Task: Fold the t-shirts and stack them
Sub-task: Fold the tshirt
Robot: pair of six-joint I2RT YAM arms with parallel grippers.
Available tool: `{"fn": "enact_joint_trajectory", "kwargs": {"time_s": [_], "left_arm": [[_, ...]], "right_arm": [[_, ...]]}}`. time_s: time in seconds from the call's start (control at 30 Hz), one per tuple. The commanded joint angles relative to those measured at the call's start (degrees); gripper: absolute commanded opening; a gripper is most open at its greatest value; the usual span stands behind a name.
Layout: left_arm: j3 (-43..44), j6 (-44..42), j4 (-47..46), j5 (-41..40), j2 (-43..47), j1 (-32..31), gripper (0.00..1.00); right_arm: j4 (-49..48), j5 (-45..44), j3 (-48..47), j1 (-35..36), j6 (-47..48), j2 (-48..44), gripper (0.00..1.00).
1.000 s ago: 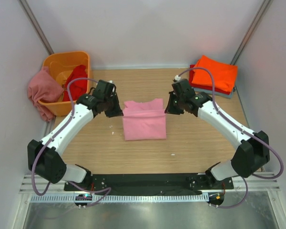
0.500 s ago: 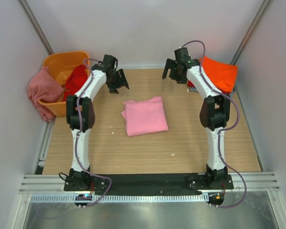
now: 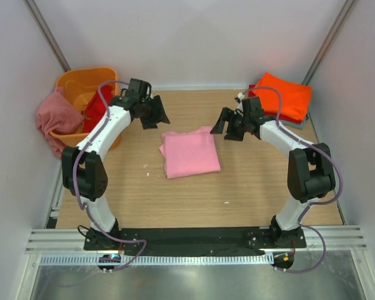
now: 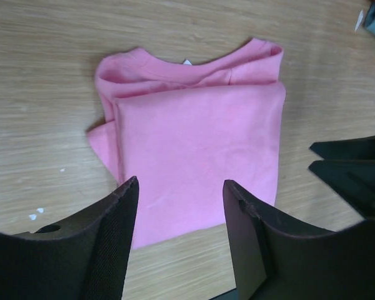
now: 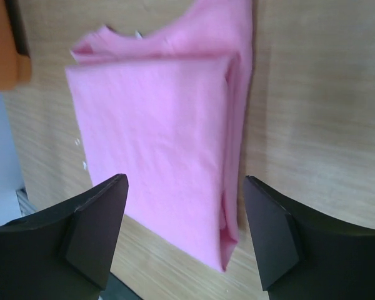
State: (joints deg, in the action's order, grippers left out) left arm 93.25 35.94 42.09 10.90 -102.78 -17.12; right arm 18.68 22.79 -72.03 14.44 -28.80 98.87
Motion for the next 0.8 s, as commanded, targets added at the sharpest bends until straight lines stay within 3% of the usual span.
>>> {"fn": "enact_joint_trajectory", "kwargs": {"time_s": [0.0, 0.23, 0.33, 0.5, 0.63, 0.77], "left_arm": [[-1.4, -0.4, -4.3, 2.4, -2.9, -2.8, 0.57], [5.3, -4.6, -2.7, -4.0, -9.7, -3.4, 0.61], [9.5, -5.4, 1.1, -6.0, -13.4, -3.4, 0.59], [6.1, -5.4, -0.2, -9.5, -12.2, -3.4, 0.59], [4.4, -5.1, -1.5, -10.5, -12.3, -3.4, 0.57], [1.3, -3.8, -3.3, -10.5, -11.4, -3.4, 0.56]], "right_arm": [[-8.1, 8.7, 8.4, -0.3, -2.1, -4.3, 0.8], [-8.2, 4.6, 14.5, -0.4, -0.5, -9.2, 0.81], [-8.4, 3.9, 10.7, -0.4, -0.1, -6.2, 0.81], [-3.9, 0.5, -1.1, -0.5, 2.5, 4.2, 0.75], [-0.8, -0.6, -10.1, -0.4, 3.5, 11.1, 0.61], [2.1, -1.8, -14.4, -0.3, 4.4, 14.9, 0.56]]}}
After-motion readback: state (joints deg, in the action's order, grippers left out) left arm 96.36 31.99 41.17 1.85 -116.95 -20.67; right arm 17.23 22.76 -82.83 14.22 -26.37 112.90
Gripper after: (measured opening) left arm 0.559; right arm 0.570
